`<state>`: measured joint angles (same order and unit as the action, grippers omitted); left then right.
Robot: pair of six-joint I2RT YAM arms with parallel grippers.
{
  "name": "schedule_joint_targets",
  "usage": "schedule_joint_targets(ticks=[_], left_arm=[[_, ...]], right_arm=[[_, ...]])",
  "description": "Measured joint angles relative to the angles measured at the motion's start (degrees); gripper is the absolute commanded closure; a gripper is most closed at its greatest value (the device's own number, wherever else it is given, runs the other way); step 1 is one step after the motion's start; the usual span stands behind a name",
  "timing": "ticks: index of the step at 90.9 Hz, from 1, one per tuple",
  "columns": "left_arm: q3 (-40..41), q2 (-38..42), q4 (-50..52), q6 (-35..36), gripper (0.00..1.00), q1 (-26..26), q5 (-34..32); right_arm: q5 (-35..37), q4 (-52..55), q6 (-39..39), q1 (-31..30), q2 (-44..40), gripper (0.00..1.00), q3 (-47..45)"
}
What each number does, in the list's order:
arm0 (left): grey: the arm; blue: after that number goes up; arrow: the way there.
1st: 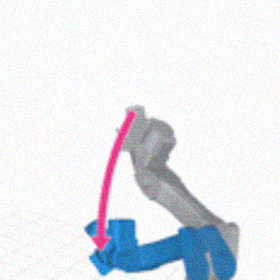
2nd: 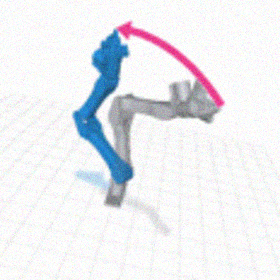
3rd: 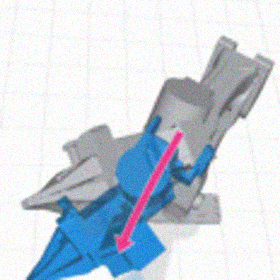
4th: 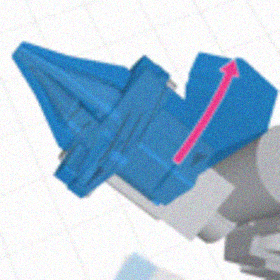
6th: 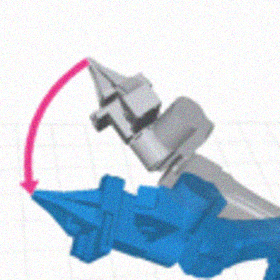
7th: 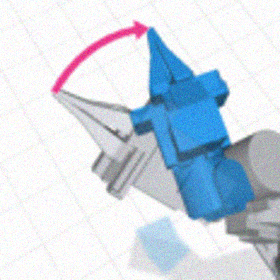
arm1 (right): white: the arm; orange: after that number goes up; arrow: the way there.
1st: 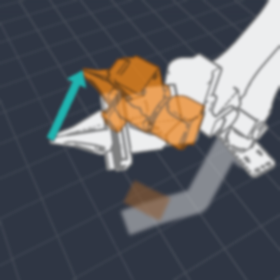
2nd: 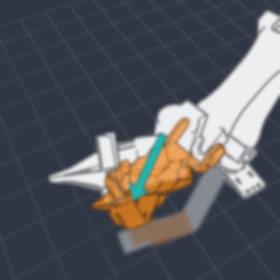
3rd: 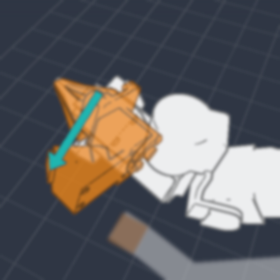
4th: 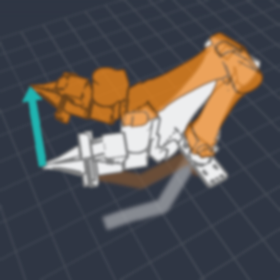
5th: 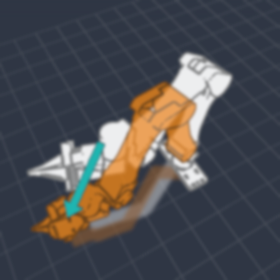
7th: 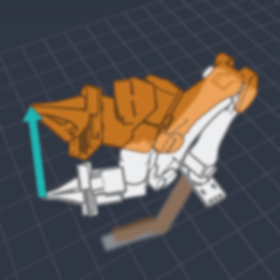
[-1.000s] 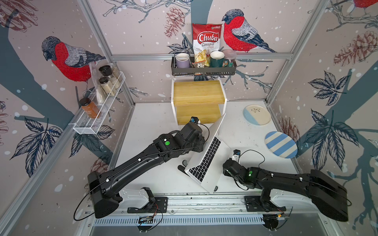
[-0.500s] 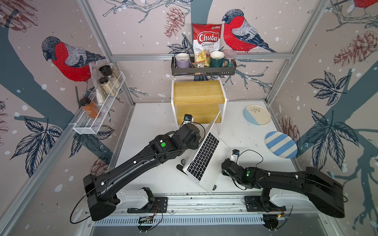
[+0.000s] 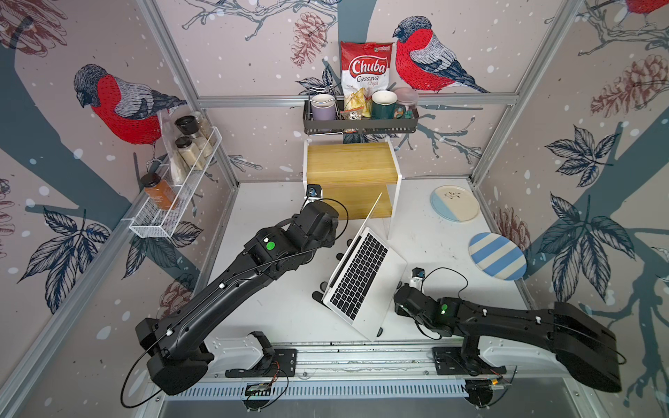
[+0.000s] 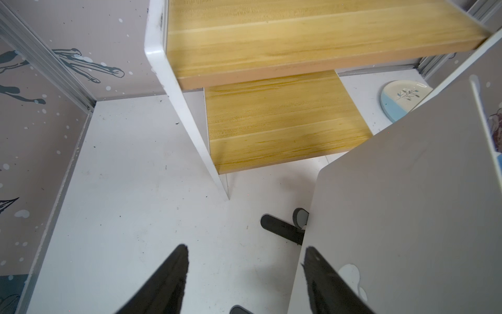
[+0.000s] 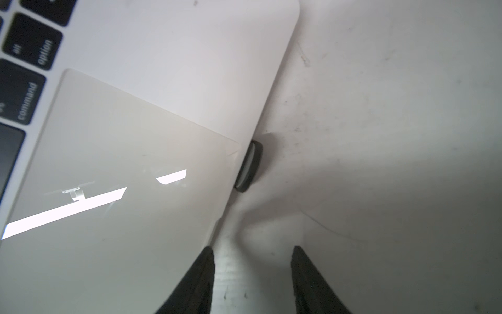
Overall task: Close the laptop lid and set it aside
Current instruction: Close the lid of the laptop.
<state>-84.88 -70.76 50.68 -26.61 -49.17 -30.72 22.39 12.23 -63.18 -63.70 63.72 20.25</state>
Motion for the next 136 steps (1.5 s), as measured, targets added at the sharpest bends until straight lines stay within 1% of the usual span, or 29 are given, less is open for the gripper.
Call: schedule_joint_targets(ticks=[9, 18, 24, 30, 36, 48, 61, 69, 80, 88, 92, 107, 122, 136], left_arm=[[0.0, 0.3, -1.0, 0.9, 0.42, 0.2, 5.4], [0.4, 0.3, -2.4, 1.1, 0.46, 0.2, 9.9], [0.5, -0.2, -2.5, 1.1, 0.55, 0.2, 11.5], [0.5, -0.8, -2.5, 0.9, 0.6, 0.2, 12.8], [0.5, -1.1, -2.6, 0.0, 0.63, 0.2, 14.3], [0.5, -1.8, -3.1, -0.6, 0.67, -0.4, 17.2], [0.2, -2.8, -3.3, -1.1, 0.72, -2.7, 17.1], [-0.3, -4.1, -3.2, -1.7, 0.73, -3.6, 16.3], [-1.0, -6.4, -1.9, -2.6, 0.75, -5.0, 13.0], [-2.5, -8.6, -0.3, -3.7, 0.83, -5.9, 10.1], [-3.4, -9.9, 0.0, -4.3, 0.84, -6.2, 8.7], [-5.2, -13.5, 0.8, -6.5, 0.86, -6.9, 6.6], [-5.3, -15.5, 0.8, -8.1, 0.87, -7.5, 6.7], [-3.6, -16.5, -0.5, -9.6, 0.87, -8.4, 6.7]], right_arm=[[0.0, 2.4, -1.4, -0.2, -1.2, 0.62, -0.1], [0.0, 3.3, -1.7, -0.4, -1.4, 0.71, -0.3], [-0.1, 3.2, -1.7, -0.3, -1.0, 0.76, -0.3], [0.0, 2.7, -1.6, -0.4, 0.0, 0.82, -0.2], [0.0, 1.8, -1.6, -0.4, 1.7, 0.86, 0.5], [-0.2, 0.1, -1.4, -0.3, 5.8, 0.89, 2.8], [-0.2, -1.7, -0.8, -0.2, 11.0, 0.91, 5.9], [0.0, -2.0, 0.1, -0.1, 13.6, 0.91, 7.6], [0.1, -3.0, 0.3, -0.1, 15.8, 0.91, 9.2], [0.2, -3.0, 0.5, -0.1, 16.7, 0.91, 9.9], [0.2, -2.9, 0.7, -0.1, 17.2, 0.91, 10.3], [0.0, -2.3, 1.6, -0.1, 19.1, 0.91, 12.3], [-0.2, -1.4, 1.8, -0.1, 20.7, 0.91, 14.1], [-0.4, -1.4, 1.8, -0.2, 21.6, 0.91, 15.0]])
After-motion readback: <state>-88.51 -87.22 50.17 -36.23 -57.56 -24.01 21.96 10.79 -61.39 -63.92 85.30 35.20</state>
